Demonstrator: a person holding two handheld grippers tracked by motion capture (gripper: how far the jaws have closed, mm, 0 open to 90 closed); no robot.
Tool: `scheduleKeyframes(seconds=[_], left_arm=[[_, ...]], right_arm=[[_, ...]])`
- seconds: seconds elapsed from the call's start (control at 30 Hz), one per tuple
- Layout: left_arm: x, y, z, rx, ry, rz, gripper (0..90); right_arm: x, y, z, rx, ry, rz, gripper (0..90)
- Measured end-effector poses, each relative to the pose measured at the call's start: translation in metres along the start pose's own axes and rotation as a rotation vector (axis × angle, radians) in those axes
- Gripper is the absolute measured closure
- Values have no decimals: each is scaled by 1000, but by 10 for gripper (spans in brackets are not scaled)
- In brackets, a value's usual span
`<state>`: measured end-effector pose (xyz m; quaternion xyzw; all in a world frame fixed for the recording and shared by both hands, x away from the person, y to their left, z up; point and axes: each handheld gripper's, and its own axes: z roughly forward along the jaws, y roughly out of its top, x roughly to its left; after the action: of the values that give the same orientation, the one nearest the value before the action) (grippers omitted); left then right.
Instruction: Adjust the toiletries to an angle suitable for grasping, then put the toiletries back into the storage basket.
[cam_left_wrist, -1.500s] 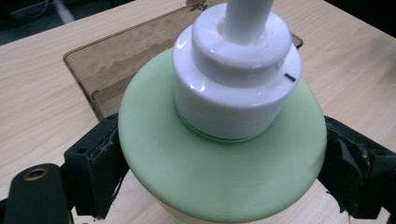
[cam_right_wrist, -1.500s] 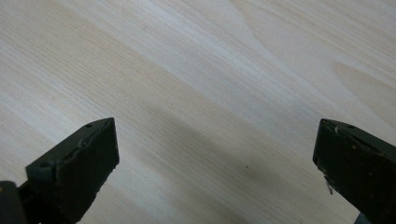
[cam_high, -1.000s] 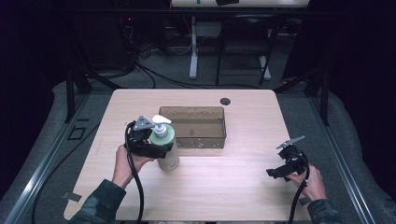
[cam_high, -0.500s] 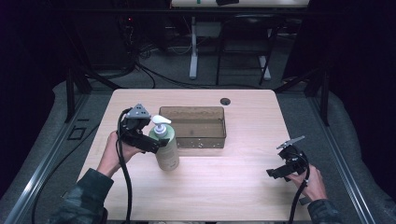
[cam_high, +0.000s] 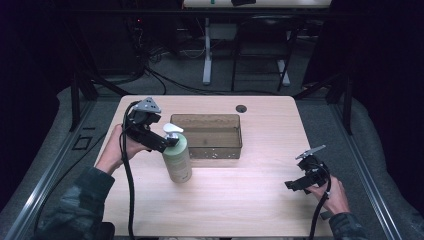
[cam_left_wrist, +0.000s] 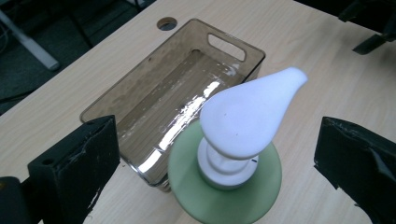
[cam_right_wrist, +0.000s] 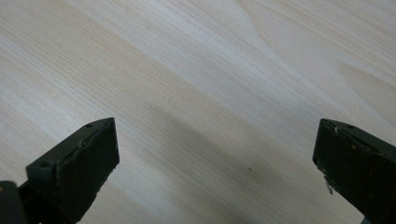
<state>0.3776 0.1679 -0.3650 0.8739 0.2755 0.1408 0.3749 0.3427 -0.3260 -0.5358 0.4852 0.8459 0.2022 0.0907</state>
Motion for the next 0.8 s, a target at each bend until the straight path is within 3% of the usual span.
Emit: scheduleKeyframes(seconds=[0.43, 0.57, 0.63, 0.7, 0.73, 0.8], left_arm=[[-1, 10, 5, 47, -22, 50, 75], [-2, 12, 8, 58, -27, 82, 175], [-2, 12, 9, 65, -36, 94, 289], [-1, 12, 9, 71, -39, 99, 303], [-1, 12, 9, 72, -37, 101, 377], [0, 12, 8, 69, -48, 106, 415]], right_arm=[[0, 1, -1, 0, 1, -6, 0], [1, 2, -1, 4, 1, -9, 2], [0, 2, 0, 4, -3, -15, 2], [0, 1, 0, 3, -2, -14, 2], [0, 1, -1, 4, -2, -12, 3], [0, 1, -1, 5, -1, -13, 3]])
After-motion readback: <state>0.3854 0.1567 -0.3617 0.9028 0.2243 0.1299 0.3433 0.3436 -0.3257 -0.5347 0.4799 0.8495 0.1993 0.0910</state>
